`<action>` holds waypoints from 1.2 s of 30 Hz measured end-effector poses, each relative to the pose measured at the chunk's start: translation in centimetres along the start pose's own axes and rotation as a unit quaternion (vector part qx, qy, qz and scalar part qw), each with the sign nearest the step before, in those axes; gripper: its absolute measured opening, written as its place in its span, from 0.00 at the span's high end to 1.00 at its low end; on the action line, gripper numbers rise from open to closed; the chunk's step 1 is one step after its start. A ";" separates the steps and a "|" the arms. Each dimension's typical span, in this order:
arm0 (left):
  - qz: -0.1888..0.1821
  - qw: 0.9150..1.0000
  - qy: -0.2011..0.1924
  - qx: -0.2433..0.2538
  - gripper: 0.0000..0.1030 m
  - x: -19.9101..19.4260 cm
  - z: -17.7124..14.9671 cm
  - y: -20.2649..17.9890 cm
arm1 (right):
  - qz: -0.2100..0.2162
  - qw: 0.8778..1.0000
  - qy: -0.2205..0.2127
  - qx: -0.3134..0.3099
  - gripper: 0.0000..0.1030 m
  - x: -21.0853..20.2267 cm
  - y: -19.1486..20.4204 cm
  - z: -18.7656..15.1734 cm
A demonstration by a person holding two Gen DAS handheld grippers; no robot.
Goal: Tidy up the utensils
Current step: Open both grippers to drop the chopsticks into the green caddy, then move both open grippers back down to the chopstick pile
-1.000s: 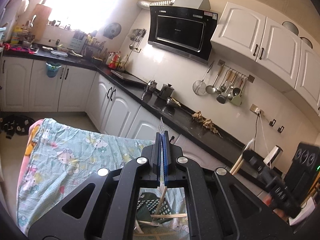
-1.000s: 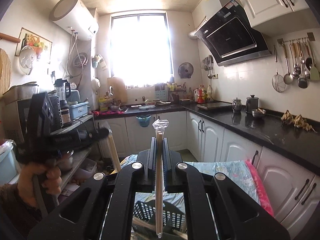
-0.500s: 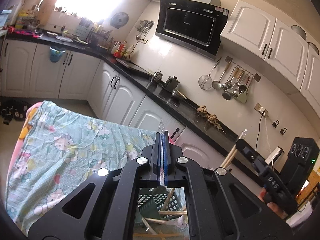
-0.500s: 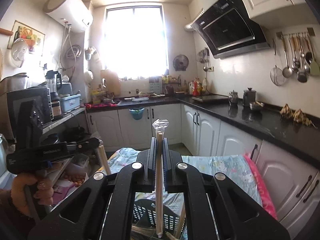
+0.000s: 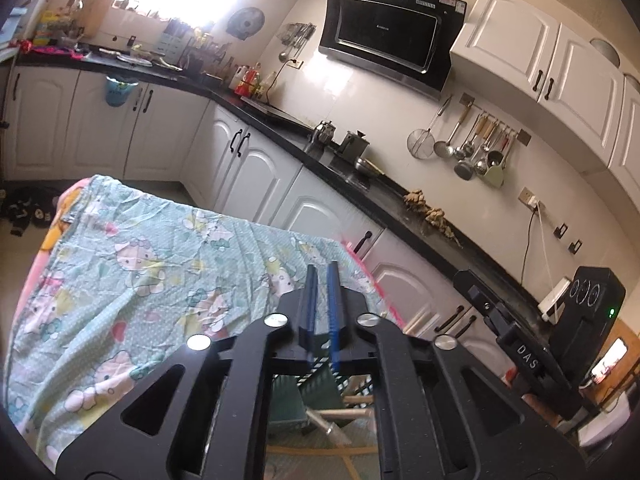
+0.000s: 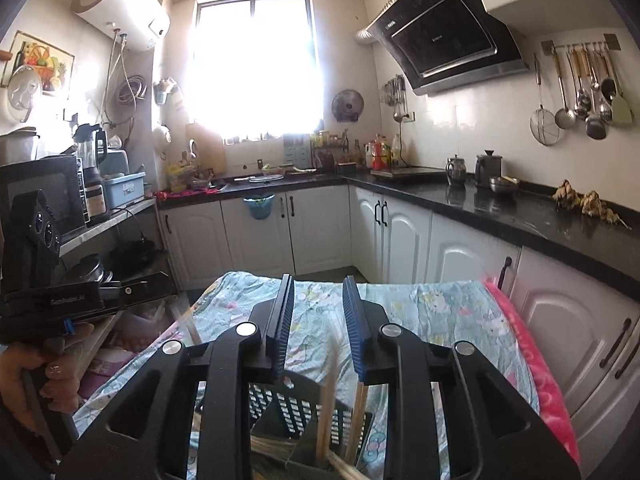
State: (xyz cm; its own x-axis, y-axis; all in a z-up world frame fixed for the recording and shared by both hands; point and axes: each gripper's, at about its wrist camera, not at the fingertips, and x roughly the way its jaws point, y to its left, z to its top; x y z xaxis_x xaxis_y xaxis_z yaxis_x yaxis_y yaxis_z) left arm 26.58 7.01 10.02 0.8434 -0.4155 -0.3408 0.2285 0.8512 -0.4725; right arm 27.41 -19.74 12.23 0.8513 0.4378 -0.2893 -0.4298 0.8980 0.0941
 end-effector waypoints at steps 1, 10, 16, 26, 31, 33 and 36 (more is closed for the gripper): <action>0.004 1.000 0.000 0.005 0.83 -0.2 -0.1 -0.1 | 0.000 1.000 0.001 0.000 0.75 -0.2 0.0 -0.2; 0.047 0.998 -0.014 0.027 0.48 -4.0 -1.3 -0.5 | -0.018 1.000 0.024 -0.005 0.58 -2.9 -0.3 -1.8; 0.081 0.996 -0.010 0.034 0.21 -6.4 -3.4 0.0 | -0.019 0.999 0.041 -0.005 0.48 -4.9 -0.1 -3.4; 0.110 0.994 0.003 0.020 0.10 -9.3 -7.0 1.0 | -0.012 0.998 0.059 0.003 0.41 -7.2 0.6 -5.5; 0.111 0.994 0.011 0.016 0.10 -9.8 -8.5 0.8 | -0.011 0.998 0.062 0.002 0.39 -8.2 1.2 -6.1; 0.110 0.994 0.015 0.015 0.10 -10.0 -9.0 0.7 | -0.009 0.998 0.064 -0.002 0.38 -8.4 1.5 -6.2; 0.111 0.994 0.017 0.011 0.10 -10.3 -9.6 0.8 | -0.009 0.998 0.067 -0.009 0.37 -8.8 2.0 -6.7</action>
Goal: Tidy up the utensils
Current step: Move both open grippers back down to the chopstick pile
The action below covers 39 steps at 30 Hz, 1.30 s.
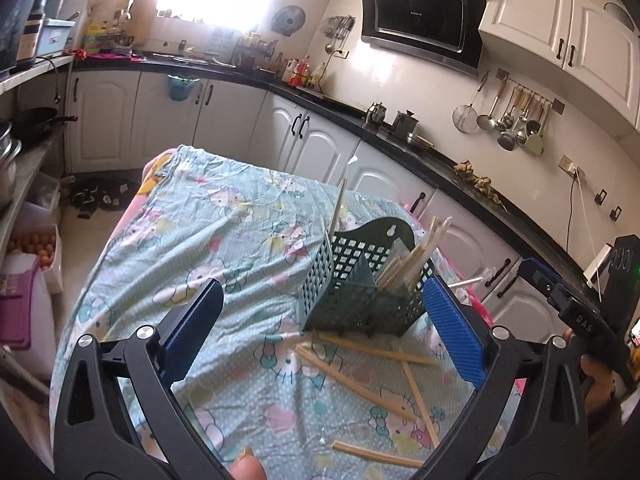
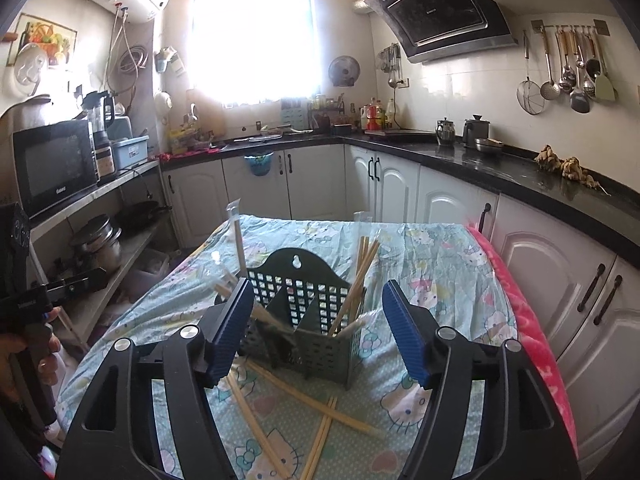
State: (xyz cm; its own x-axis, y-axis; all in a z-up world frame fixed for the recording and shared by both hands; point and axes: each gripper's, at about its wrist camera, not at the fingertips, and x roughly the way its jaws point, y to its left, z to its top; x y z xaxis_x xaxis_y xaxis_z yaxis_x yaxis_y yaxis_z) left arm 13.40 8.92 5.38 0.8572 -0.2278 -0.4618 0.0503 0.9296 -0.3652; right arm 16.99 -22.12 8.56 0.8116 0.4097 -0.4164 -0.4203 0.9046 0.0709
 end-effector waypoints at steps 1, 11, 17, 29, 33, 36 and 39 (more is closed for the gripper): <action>0.001 1.000 0.000 -0.001 0.10 -0.1 -0.2 0.1 | 0.000 1.000 0.001 -0.001 0.37 -0.1 0.1 -0.2; -0.015 1.000 0.005 0.001 0.10 -0.9 -1.8 -0.3 | -0.003 1.000 0.028 -0.014 0.36 -0.8 1.0 -2.2; -0.014 1.000 0.021 0.011 0.10 0.0 -3.1 -1.4 | 0.003 0.999 0.039 -0.018 0.35 -0.9 0.9 -3.4; -0.010 0.998 0.054 -0.007 0.10 1.8 -5.6 -1.4 | -0.008 0.997 0.065 -0.029 0.35 -0.6 0.0 -6.0; -0.007 0.998 0.067 -0.014 0.10 2.7 -6.3 -1.0 | -0.016 0.996 0.079 -0.028 0.35 -0.2 -0.6 -6.8; -0.010 0.997 0.080 -0.018 0.10 3.4 -6.8 -0.9 | -0.017 0.996 0.085 -0.030 0.35 0.2 -0.7 -7.2; -0.013 0.995 0.098 -0.019 0.10 4.6 -7.5 -1.0 | -0.019 0.995 0.095 -0.035 0.35 0.8 -0.8 -7.8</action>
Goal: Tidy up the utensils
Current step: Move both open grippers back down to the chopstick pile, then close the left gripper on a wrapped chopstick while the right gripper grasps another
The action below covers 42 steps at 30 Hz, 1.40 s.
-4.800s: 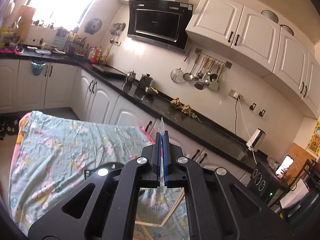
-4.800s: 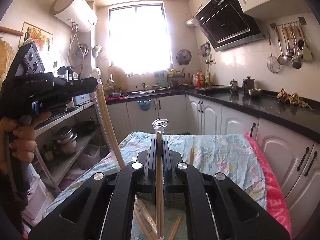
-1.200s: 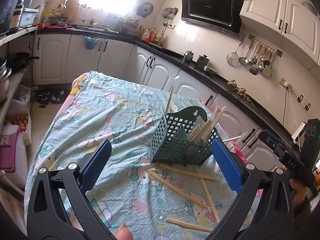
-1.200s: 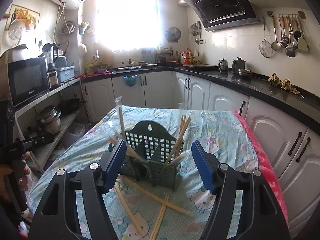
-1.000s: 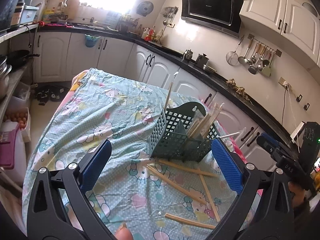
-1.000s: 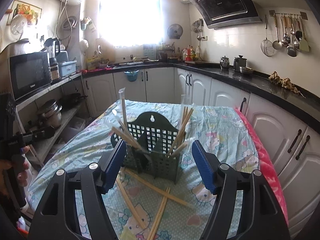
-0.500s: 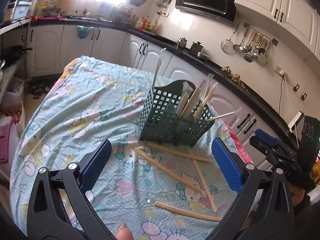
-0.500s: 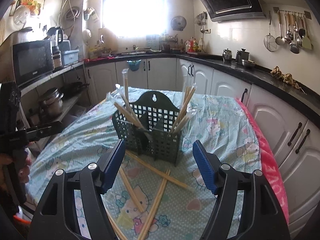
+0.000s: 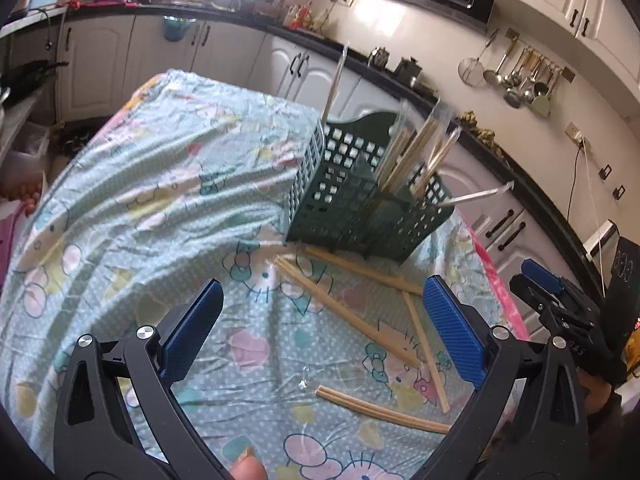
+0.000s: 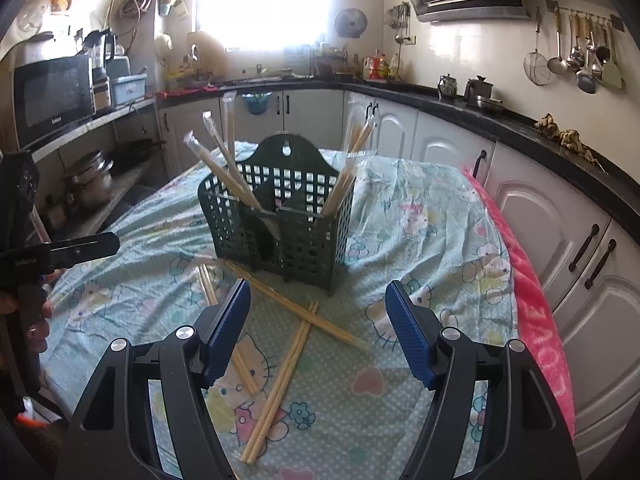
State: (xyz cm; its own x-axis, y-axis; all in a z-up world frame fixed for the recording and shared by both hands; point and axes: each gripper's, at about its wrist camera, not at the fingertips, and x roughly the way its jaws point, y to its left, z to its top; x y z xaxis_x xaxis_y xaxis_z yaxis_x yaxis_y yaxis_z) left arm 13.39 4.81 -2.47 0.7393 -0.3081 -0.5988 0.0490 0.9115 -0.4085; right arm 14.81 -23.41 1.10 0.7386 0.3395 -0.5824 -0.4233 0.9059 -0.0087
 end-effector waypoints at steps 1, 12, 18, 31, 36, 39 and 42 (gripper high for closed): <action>-0.003 1.000 0.005 0.000 0.10 0.4 -0.1 0.0 | 0.002 1.000 0.005 0.000 0.35 0.3 0.0 -0.2; -0.016 0.998 0.060 -0.020 0.17 5.4 -0.6 0.6 | -0.014 0.999 0.040 0.008 0.35 3.2 -1.8 -1.6; -0.022 0.995 0.082 -0.050 0.35 7.8 -0.2 1.9 | -0.020 0.999 0.047 0.016 0.35 4.2 -2.6 -2.1; -0.021 0.989 0.101 -0.101 0.43 11.6 1.2 4.1 | -0.024 0.996 0.080 0.036 0.35 6.8 -4.2 -2.8; -0.008 0.990 0.097 -0.098 0.51 12.3 1.8 4.2 | -0.022 0.994 0.098 0.033 0.35 7.8 -4.5 -3.5; 0.001 0.991 0.094 -0.095 0.57 12.8 2.0 4.4 | -0.025 0.992 0.118 0.030 0.39 8.7 -4.9 -4.2; 0.006 0.991 0.093 -0.092 0.61 13.0 2.2 4.7 | -0.020 0.990 0.135 0.031 0.45 9.7 -5.1 -4.8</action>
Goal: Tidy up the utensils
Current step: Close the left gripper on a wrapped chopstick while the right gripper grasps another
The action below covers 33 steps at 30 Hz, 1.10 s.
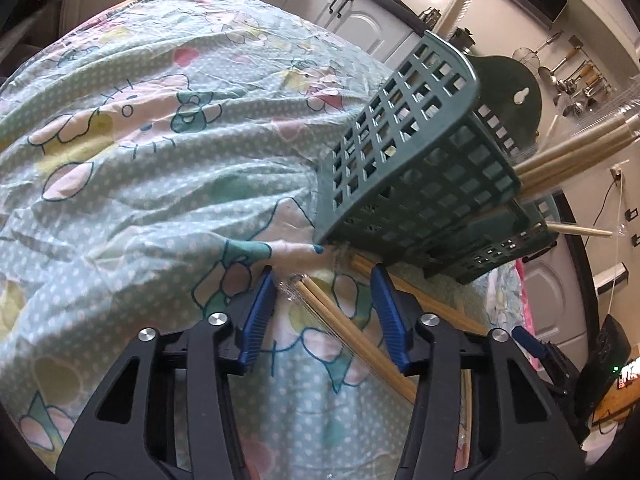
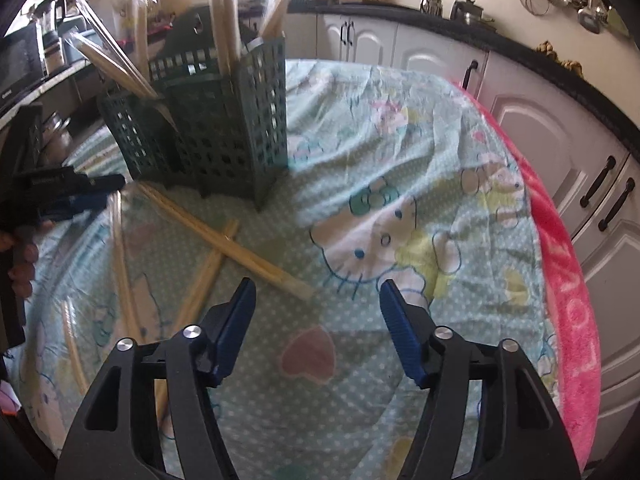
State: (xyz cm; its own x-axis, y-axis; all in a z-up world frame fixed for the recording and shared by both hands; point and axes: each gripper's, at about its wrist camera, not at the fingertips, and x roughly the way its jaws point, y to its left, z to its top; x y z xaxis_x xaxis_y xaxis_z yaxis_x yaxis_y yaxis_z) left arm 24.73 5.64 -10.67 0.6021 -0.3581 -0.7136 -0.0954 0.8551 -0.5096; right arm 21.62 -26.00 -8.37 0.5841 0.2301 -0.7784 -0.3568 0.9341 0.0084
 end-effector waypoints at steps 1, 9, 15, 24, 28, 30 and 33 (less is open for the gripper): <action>0.001 1.000 0.000 0.001 0.61 0.1 0.1 0.0 | 0.004 1.000 0.004 0.000 0.46 0.3 0.0 0.0; 0.015 1.000 -0.003 0.007 0.71 0.4 0.4 0.0 | 0.027 0.999 0.007 -0.027 0.63 1.3 1.0 0.2; 0.030 1.000 -0.001 0.004 0.89 0.5 0.6 0.6 | 0.038 0.998 0.012 -0.042 0.89 1.7 1.4 0.0; 0.014 1.000 0.002 0.000 0.97 -0.1 0.3 1.2 | 0.045 0.998 -0.002 -0.050 0.98 0.2 1.9 -0.5; 0.001 1.000 -0.003 0.002 0.98 -1.1 0.0 1.1 | 0.050 0.997 -0.020 -0.051 0.99 -1.5 2.1 -0.3; -0.004 1.000 -0.010 0.008 0.99 -1.8 -0.1 0.9 | 0.052 0.997 -0.030 -0.055 0.99 -2.4 2.3 0.0; -0.014 1.000 -0.023 0.012 0.99 -3.2 -0.3 0.6 | 0.057 0.996 -0.047 -0.059 0.99 -3.9 2.9 0.2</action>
State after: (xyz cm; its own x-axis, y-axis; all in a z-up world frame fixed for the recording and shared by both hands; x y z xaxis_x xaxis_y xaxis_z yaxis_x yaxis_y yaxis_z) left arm 22.51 7.16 -8.86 0.6396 -0.3654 -0.6763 -0.0591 0.8539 -0.5171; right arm 18.44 -24.12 -5.19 0.5983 0.3628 -0.7144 -0.5047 0.8632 0.0157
